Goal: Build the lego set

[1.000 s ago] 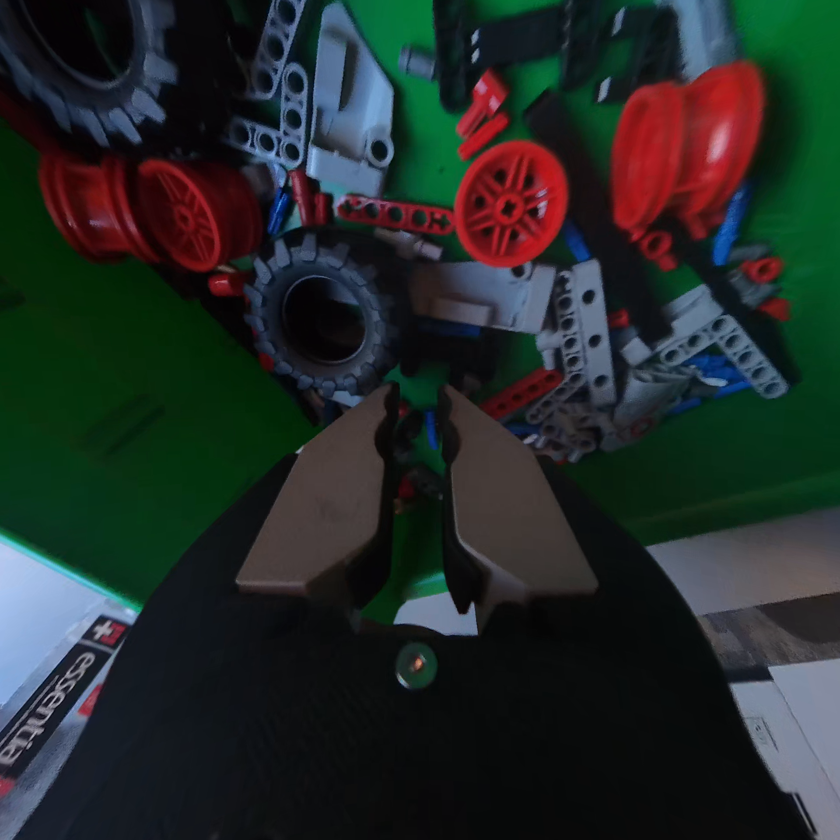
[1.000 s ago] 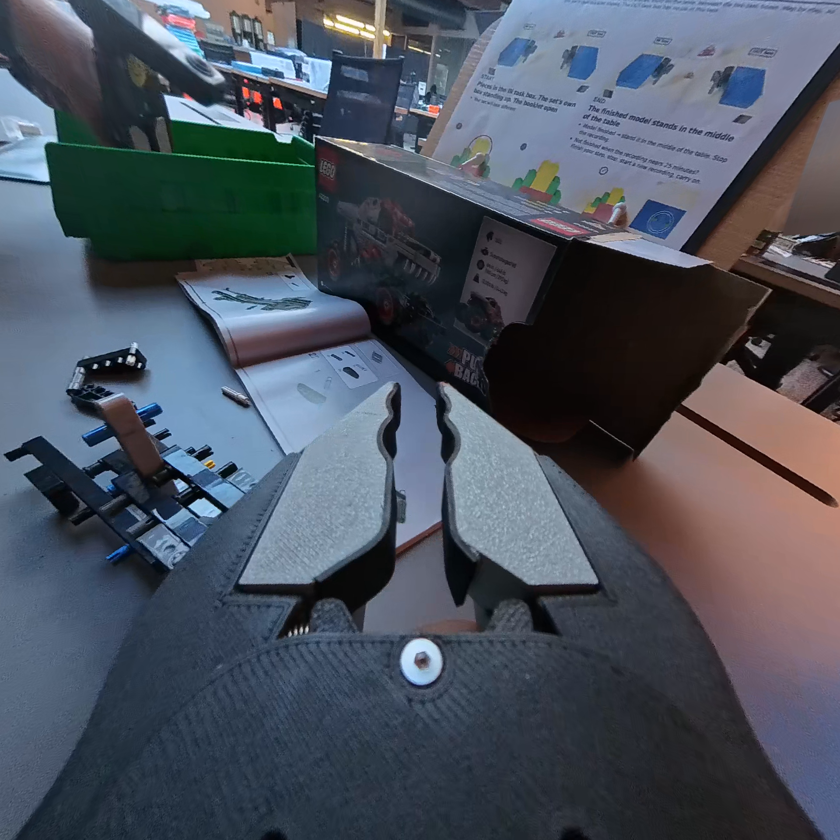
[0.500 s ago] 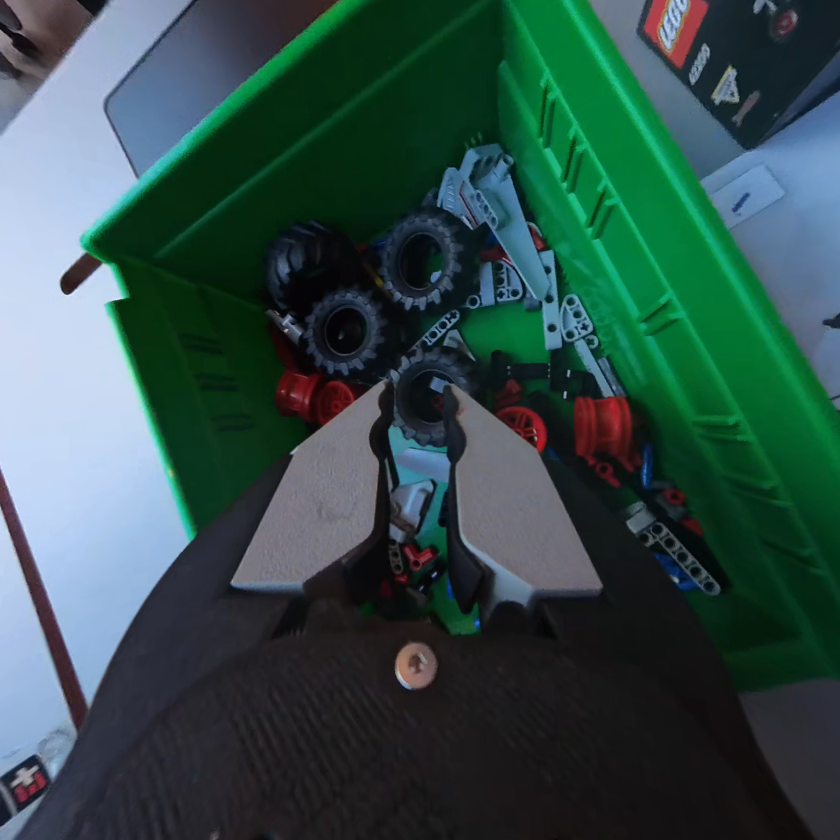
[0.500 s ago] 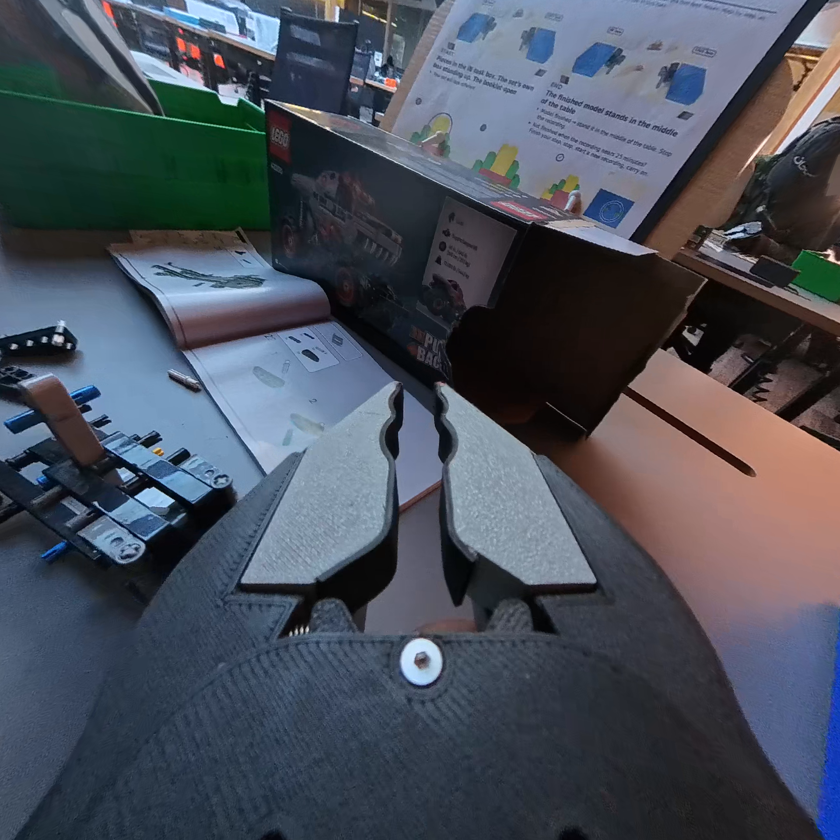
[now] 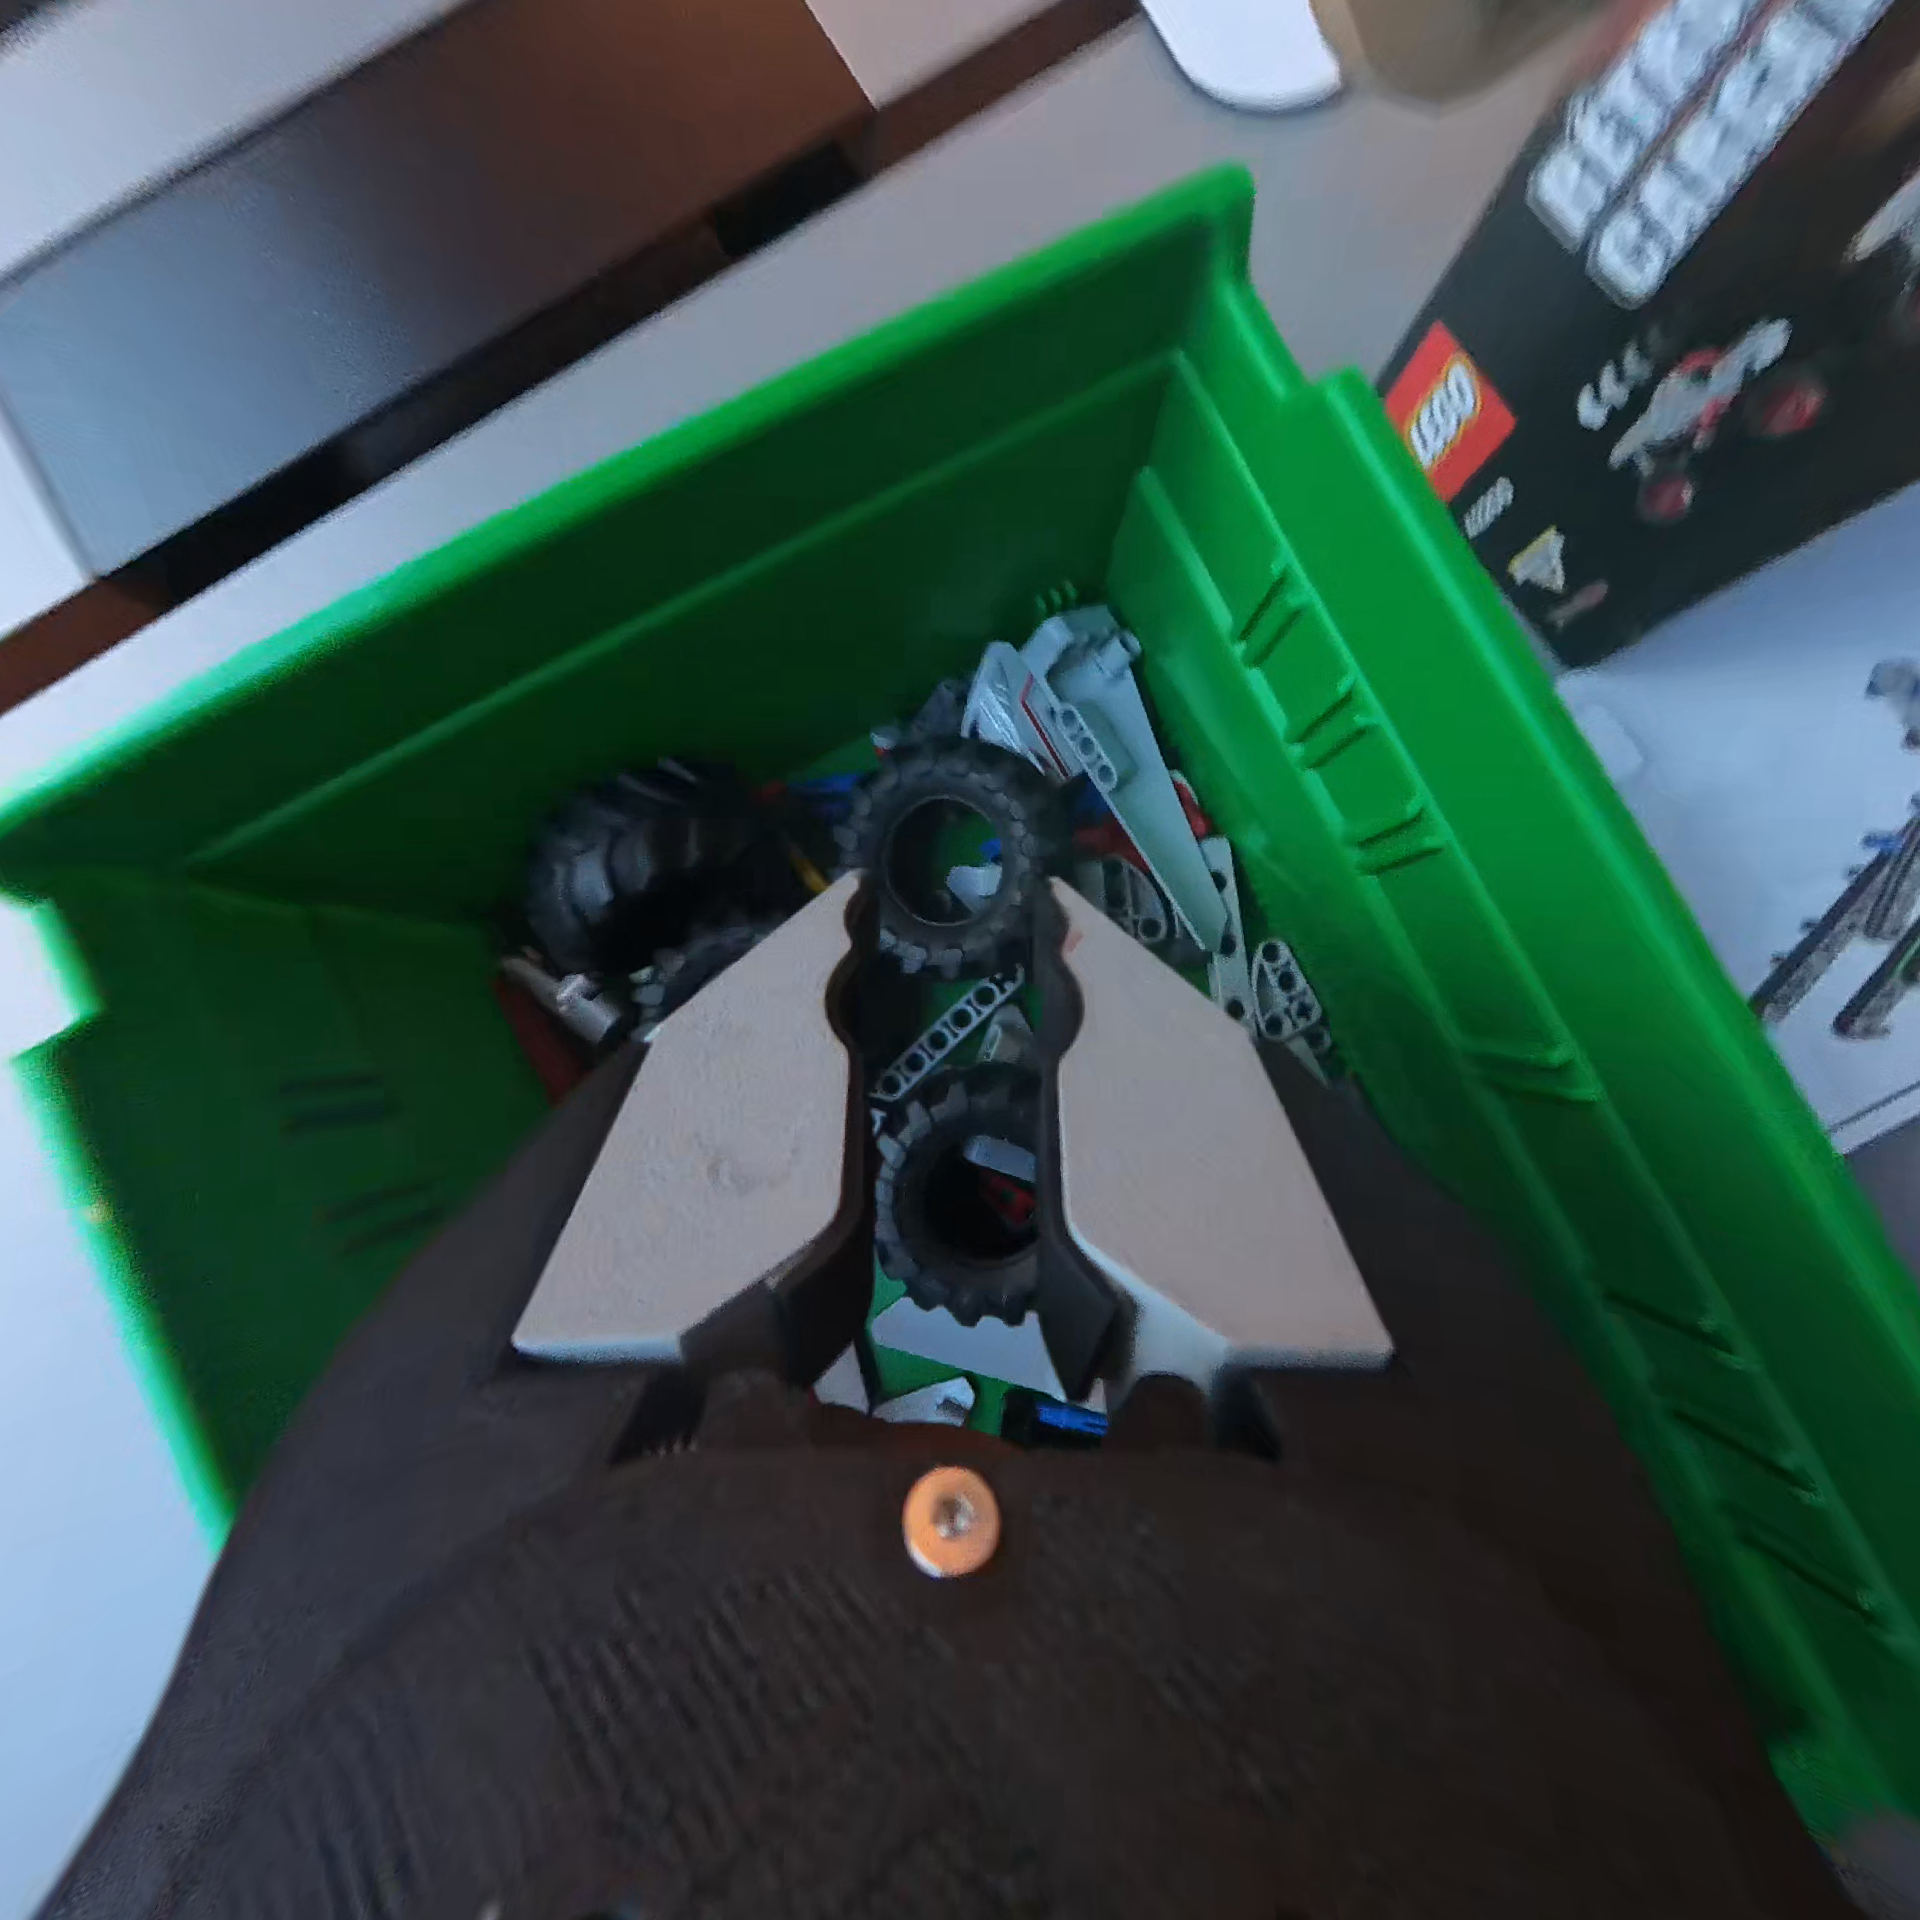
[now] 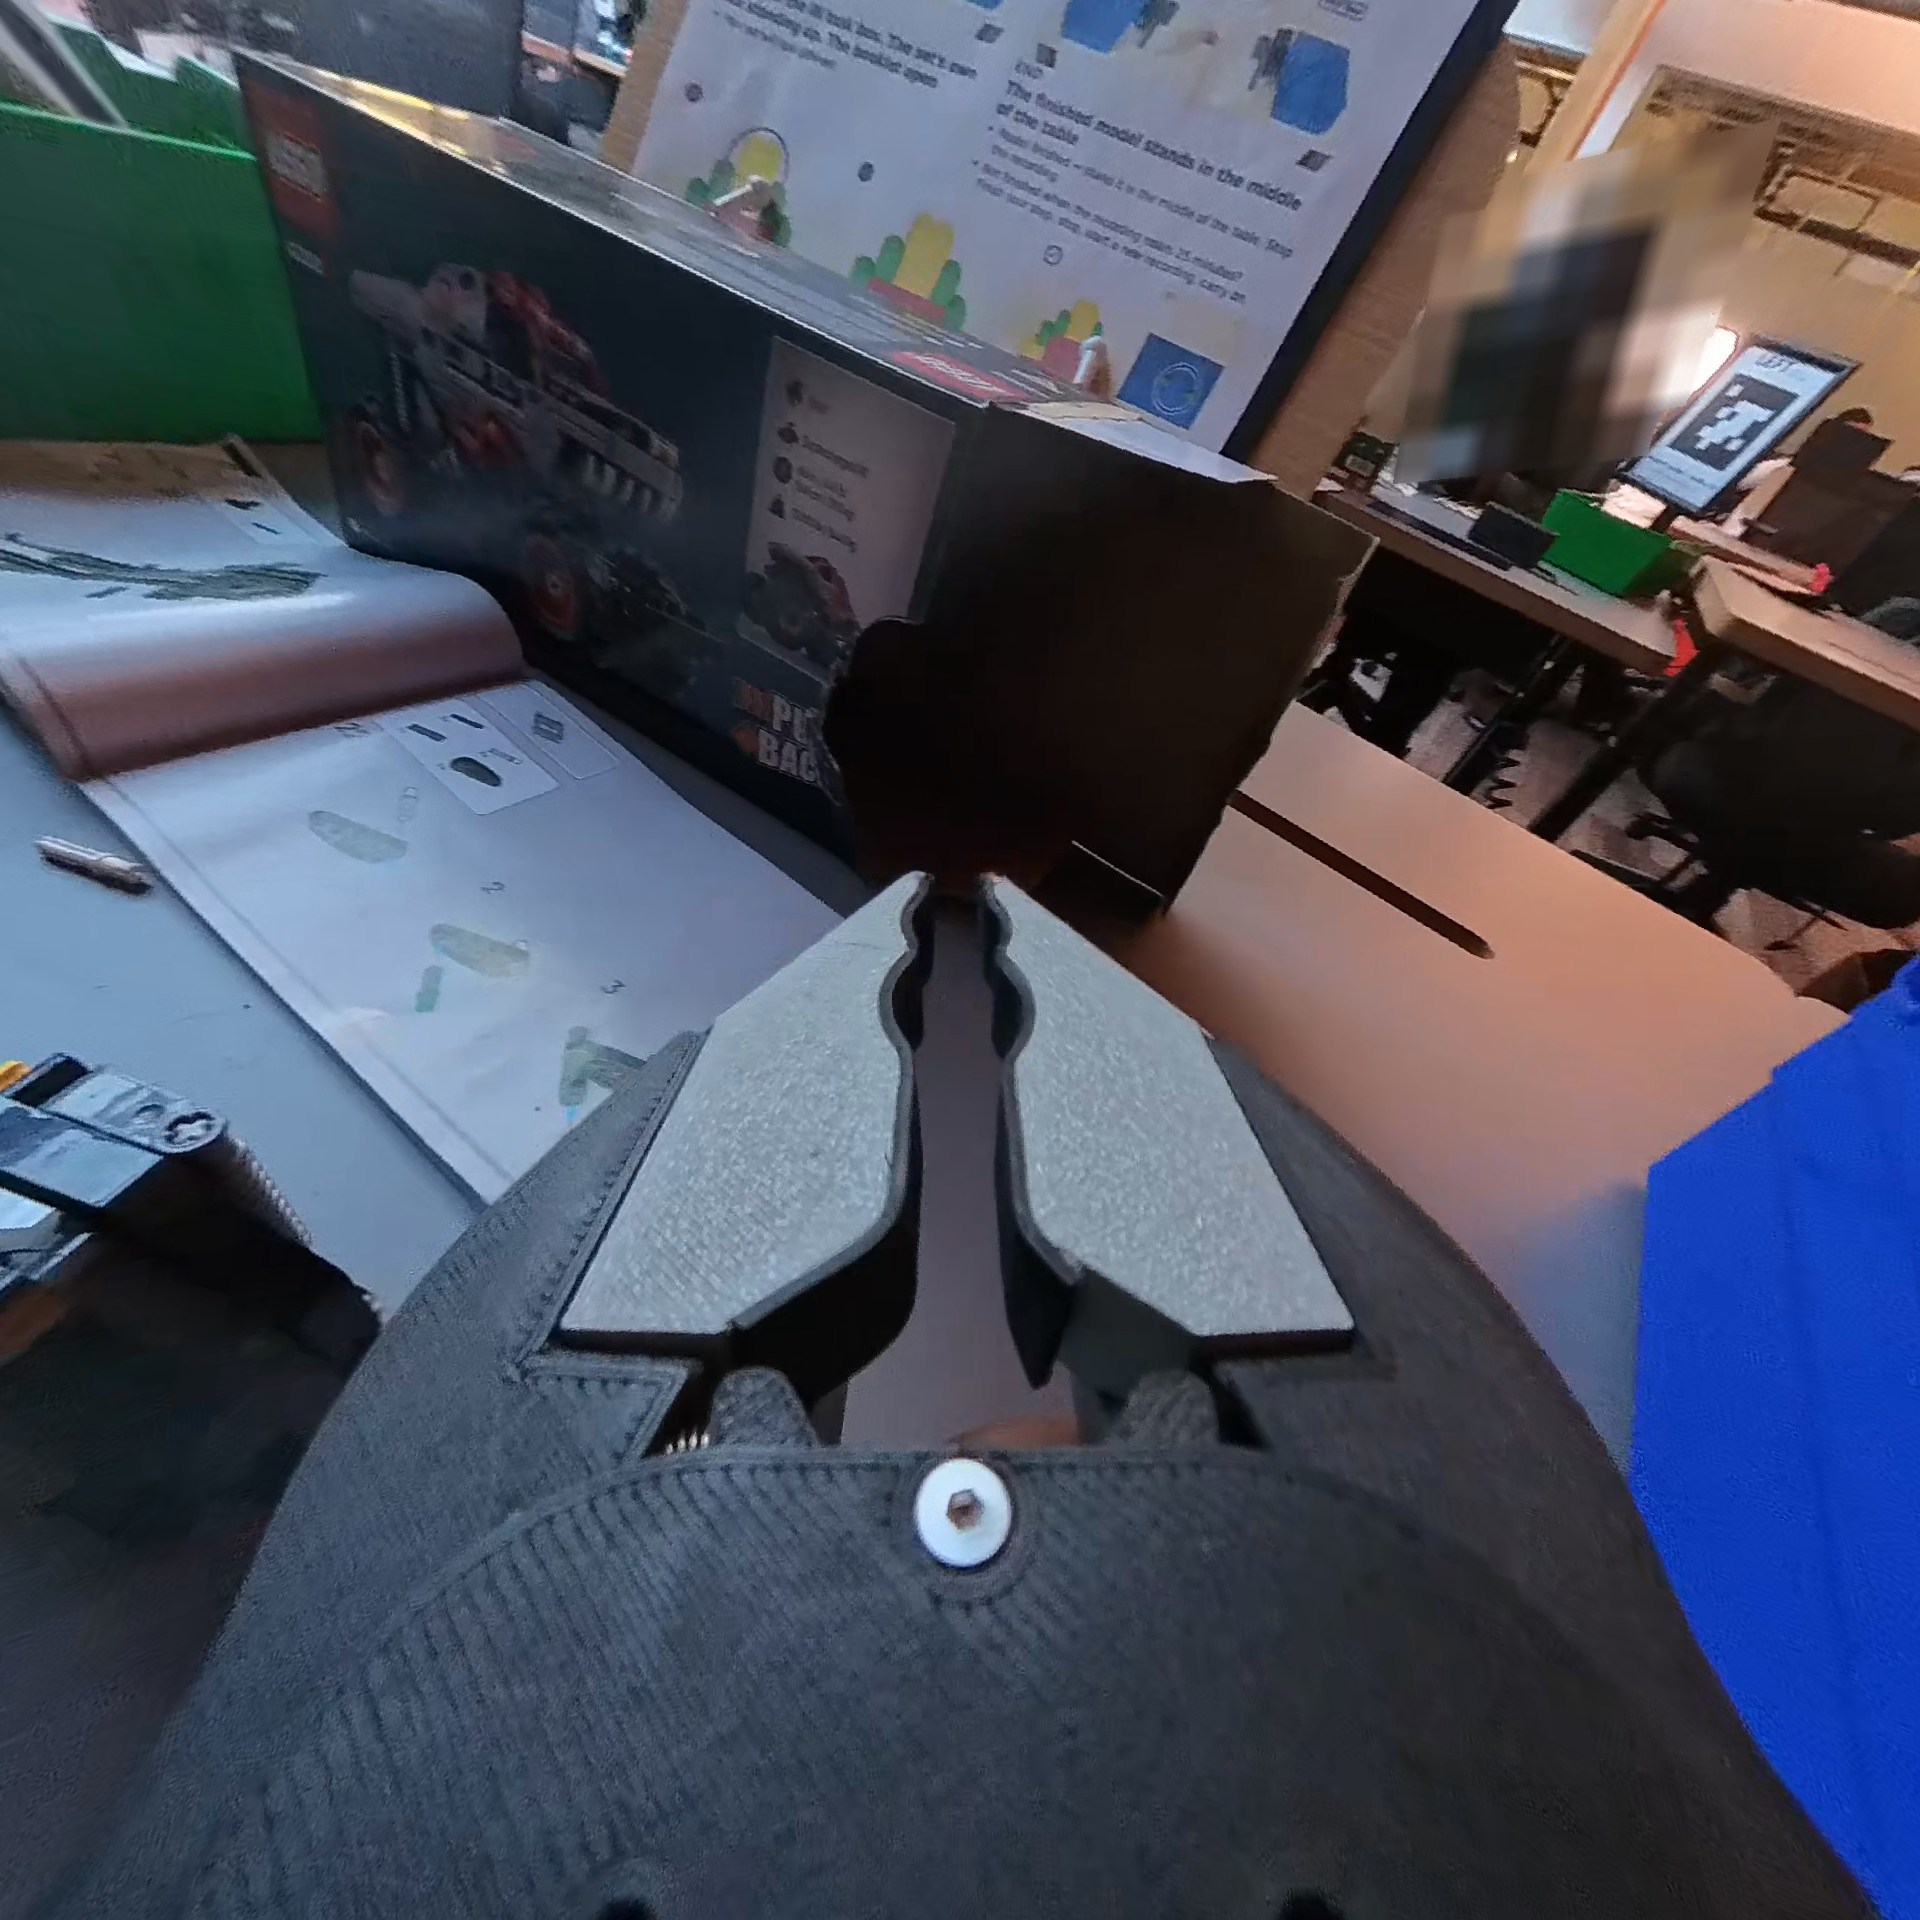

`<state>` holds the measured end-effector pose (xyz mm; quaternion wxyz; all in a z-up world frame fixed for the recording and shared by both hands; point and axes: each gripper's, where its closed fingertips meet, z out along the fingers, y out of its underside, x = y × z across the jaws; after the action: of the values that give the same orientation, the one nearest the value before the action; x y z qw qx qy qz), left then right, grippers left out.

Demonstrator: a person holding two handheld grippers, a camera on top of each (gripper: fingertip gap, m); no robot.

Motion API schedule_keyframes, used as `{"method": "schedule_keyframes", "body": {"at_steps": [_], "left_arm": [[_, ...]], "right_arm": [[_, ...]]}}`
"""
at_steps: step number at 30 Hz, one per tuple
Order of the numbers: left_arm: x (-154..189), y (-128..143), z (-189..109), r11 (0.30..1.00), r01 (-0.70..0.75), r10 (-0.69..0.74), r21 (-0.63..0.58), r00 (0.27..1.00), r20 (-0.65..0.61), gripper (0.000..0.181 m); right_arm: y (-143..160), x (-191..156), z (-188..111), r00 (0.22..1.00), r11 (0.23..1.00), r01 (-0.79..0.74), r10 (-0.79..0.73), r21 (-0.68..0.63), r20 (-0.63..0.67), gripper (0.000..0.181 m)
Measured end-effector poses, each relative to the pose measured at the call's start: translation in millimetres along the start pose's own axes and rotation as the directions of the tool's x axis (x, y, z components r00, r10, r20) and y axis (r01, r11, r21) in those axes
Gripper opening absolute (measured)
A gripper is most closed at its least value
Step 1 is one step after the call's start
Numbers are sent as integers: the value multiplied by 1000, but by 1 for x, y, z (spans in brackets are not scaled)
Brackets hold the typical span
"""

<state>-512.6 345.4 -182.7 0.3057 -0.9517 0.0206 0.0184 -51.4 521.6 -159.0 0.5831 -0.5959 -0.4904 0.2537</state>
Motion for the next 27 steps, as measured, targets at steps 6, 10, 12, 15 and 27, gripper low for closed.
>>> {"method": "schedule_keyframes", "body": {"at_steps": [6,10,12,15,27], "left_arm": [[7,16,21,991,-45,38,-128,998,-55,38],[-1,27,20,978,-108,107,-176,994,-13,29],[-6,37,15,973,-62,60,-224,998,-15,20],[-25,37,2,979,-19,33,-204,997,67,0],[-42,12,-20,998,5,9,-68,980,196,47]], "right_arm": [[3,16,-3,997,1000,-21,20,-5,-72,1],[6,23,-4,994,999,-27,25,-19,-107,0],[7,24,-4,993,999,-17,14,-27,-117,0],[6,24,-5,992,1000,1,-5,-30,-129,0],[6,20,-6,994,1000,-1,-2,-27,-110,1]]}}
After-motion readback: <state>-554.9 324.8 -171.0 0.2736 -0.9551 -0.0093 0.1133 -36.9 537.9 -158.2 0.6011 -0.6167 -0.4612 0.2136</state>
